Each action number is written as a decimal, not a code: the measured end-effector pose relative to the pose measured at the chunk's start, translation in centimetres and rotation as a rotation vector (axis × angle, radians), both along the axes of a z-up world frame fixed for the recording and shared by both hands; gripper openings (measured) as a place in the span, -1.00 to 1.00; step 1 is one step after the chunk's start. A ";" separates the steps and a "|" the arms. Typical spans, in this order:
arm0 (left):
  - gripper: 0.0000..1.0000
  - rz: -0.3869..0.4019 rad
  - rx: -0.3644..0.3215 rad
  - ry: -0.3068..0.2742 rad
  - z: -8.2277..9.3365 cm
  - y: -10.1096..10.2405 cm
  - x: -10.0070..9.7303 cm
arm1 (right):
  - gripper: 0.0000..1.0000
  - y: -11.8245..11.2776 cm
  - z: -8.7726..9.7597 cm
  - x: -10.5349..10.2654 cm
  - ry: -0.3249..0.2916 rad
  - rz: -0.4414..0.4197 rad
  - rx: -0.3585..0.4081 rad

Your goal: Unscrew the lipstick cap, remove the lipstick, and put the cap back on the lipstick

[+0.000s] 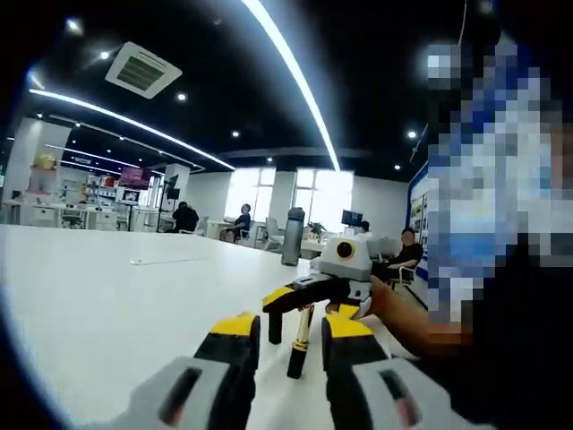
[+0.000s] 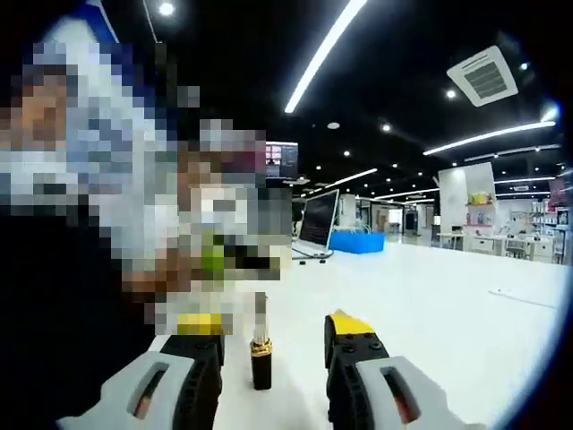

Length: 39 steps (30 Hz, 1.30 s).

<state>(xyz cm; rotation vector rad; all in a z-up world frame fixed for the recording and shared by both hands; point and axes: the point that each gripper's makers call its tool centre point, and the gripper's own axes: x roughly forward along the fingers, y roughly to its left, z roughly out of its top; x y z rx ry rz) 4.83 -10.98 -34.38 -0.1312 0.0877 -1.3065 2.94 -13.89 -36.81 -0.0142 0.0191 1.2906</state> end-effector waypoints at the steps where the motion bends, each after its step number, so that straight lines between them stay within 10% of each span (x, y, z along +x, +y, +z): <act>1: -0.41 0.000 0.000 -0.001 0.0 0.0 0.0 | -0.05 -0.3 0.2 0.1 -0.005 -0.009 0.006; 10: -0.41 0.017 -0.006 -0.008 0.5 0.6 0.3 | -0.14 -5.1 3.8 1.2 -0.061 -0.160 0.087; 15: -0.41 0.026 -0.001 -0.010 0.4 0.9 0.2 | -0.64 -7.9 1.6 2.7 0.042 -0.314 -0.017; 23: -0.41 0.027 0.001 -0.020 0.6 1.0 -0.2 | -0.39 -6.1 -2.1 3.5 0.083 -0.355 -0.195; 39: -0.42 0.003 0.025 -0.014 0.0 0.5 -0.5 | -0.79 -5.5 -4.0 4.2 0.155 -0.328 -0.190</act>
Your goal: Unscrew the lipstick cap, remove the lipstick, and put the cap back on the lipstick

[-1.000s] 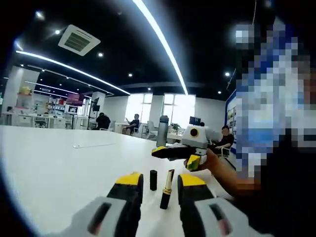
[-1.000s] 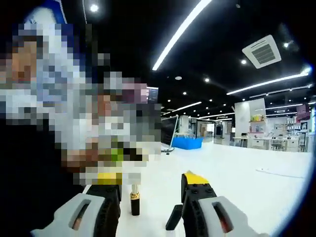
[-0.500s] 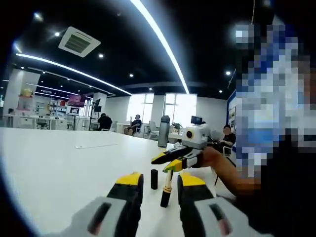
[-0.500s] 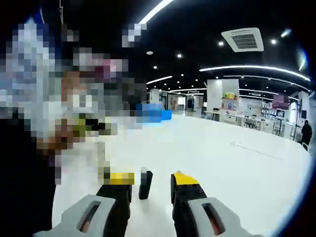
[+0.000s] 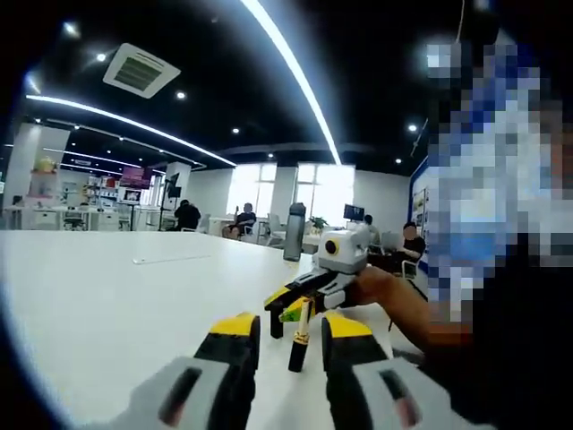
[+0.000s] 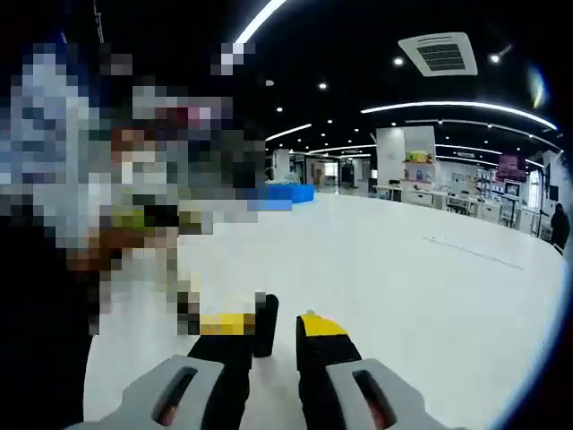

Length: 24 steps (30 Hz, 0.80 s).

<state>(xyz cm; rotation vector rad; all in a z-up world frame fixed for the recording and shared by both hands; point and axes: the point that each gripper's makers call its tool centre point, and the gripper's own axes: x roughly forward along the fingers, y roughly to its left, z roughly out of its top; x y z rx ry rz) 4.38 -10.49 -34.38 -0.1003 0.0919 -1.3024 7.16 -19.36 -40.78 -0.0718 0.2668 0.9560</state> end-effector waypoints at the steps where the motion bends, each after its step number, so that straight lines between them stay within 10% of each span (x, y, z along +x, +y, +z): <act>1: -0.42 0.001 -0.003 0.000 0.1 0.0 0.1 | -0.80 0.1 0.2 0.0 0.005 0.006 0.015; 13: -0.42 0.017 -0.004 -0.004 0.1 0.5 0.3 | -0.82 0.1 0.6 -0.4 0.057 -0.007 0.060; 24: -0.43 -0.006 -0.006 0.014 -0.1 0.2 0.3 | -0.82 0.2 6.5 -1.5 -0.091 -0.016 0.148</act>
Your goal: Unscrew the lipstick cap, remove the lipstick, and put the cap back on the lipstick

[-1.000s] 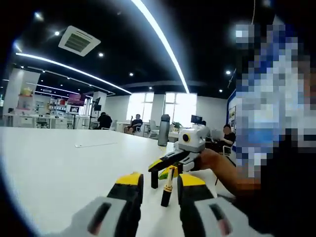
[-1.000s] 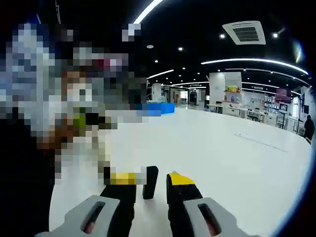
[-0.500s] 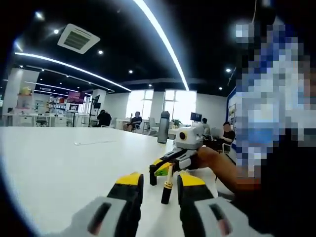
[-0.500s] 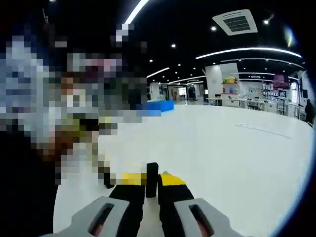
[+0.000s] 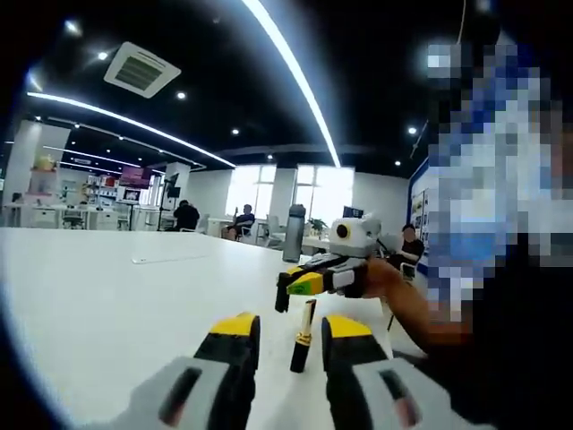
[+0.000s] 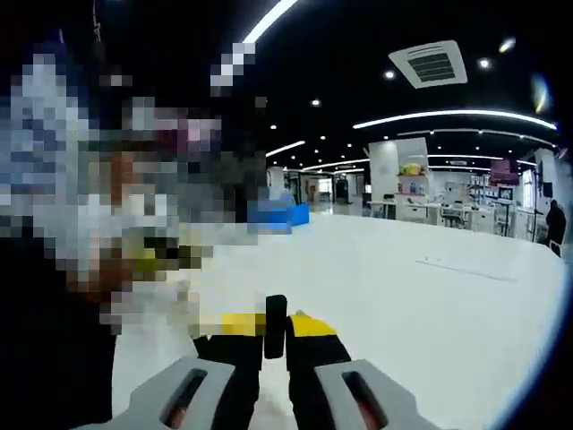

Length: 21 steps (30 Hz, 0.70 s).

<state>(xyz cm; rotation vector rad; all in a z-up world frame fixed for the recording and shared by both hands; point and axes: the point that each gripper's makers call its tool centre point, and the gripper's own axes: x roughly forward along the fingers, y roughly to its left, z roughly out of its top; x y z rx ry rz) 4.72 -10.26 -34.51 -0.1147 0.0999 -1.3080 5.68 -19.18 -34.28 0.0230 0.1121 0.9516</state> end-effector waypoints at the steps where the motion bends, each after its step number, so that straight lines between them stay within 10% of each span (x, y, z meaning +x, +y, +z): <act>1: -0.46 -0.004 0.001 0.001 0.0 0.0 0.0 | -0.82 0.2 1.1 -0.4 -0.022 0.013 0.036; 8: -0.37 -0.031 0.010 -0.009 0.0 -0.3 -0.6 | -0.82 1.4 4.7 -3.0 -0.084 0.152 0.222; 21: -0.36 -0.025 0.031 -0.009 -0.5 -0.3 -0.6 | -0.82 3.0 4.2 -3.4 -0.086 0.189 0.181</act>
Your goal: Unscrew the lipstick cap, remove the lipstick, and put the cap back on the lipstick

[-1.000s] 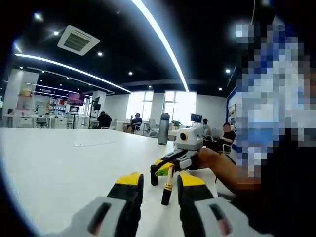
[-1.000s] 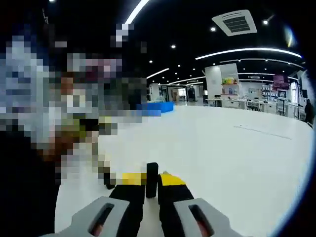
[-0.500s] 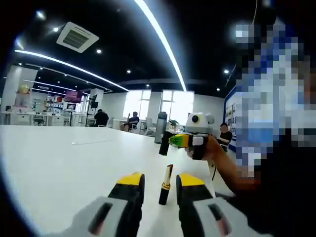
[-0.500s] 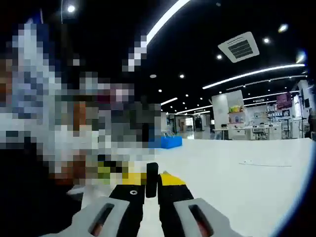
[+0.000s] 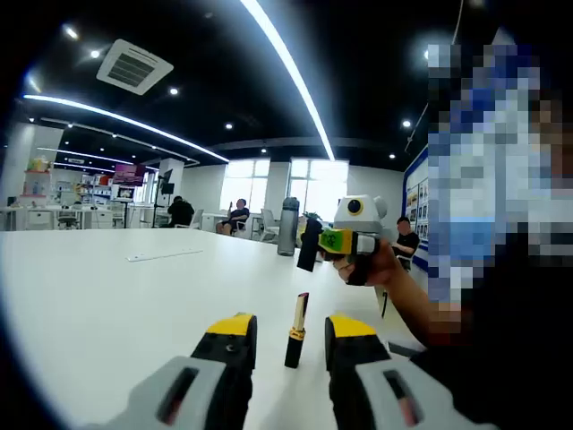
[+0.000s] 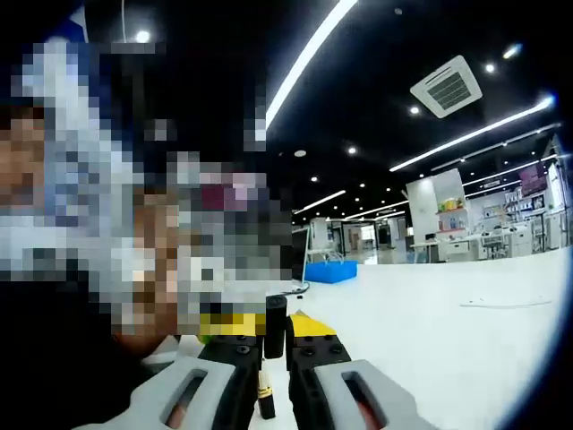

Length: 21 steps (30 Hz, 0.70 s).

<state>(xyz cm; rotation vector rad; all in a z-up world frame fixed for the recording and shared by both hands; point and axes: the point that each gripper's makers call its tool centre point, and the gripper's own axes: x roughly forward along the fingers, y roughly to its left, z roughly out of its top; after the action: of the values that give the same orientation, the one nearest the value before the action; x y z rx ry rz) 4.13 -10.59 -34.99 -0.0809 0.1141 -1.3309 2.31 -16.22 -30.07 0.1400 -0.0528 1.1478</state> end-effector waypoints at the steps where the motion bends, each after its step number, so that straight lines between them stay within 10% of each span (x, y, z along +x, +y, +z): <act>1: -0.36 -0.001 0.003 0.001 -0.1 0.0 0.0 | -0.82 0.1 0.0 0.0 -0.002 0.003 -0.003; 21: -0.36 -0.013 0.031 0.003 -0.8 -0.6 -0.3 | -0.83 1.1 -0.5 -0.5 -0.029 0.017 -0.075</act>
<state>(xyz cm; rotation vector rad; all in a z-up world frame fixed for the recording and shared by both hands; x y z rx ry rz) 3.88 -11.18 -35.78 -0.0556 0.1382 -1.3421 1.83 -15.14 -30.60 0.0576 -0.0346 1.1671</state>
